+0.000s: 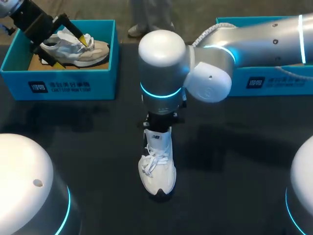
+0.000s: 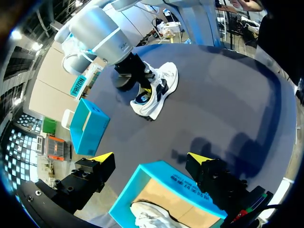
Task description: Take the shoe out of the shoebox, open the shoe tongue, remove and reinsert the insole, then place the shoe into the shoebox
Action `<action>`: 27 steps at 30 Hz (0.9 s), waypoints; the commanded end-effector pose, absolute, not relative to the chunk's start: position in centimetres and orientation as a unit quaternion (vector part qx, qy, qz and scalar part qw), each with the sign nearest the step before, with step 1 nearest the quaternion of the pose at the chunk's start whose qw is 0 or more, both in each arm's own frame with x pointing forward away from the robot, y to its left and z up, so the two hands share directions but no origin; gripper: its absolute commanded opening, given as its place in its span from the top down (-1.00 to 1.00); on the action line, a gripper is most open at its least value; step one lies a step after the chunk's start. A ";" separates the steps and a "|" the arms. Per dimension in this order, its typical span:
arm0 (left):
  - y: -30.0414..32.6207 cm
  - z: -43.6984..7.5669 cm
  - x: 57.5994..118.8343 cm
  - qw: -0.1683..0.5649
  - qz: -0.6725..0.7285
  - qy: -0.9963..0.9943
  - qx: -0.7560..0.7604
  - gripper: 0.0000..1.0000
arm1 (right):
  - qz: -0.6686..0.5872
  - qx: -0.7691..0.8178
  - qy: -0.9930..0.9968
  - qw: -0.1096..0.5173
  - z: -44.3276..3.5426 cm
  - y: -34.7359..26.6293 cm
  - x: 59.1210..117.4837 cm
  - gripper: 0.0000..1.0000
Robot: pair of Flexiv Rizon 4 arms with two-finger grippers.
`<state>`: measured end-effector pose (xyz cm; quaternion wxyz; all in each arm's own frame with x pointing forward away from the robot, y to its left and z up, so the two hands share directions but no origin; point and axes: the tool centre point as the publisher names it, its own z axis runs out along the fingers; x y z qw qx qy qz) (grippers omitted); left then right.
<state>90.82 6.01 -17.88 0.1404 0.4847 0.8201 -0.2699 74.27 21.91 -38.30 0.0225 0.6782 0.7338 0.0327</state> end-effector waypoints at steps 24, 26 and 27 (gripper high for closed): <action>6.0 -17.8 90.8 0.139 -0.269 0.821 0.485 -1.00 | 0.056 0.644 0.758 0.088 -37.4 21.5 80.1 1.00; 6.0 -17.8 90.8 0.139 -0.269 0.821 0.485 -1.00 | 0.056 0.642 0.760 0.084 -37.8 21.7 80.3 1.00; 6.0 -17.8 90.8 0.139 -0.269 0.821 0.485 -1.00 | 0.054 0.641 0.761 0.082 -38.0 21.8 80.4 1.00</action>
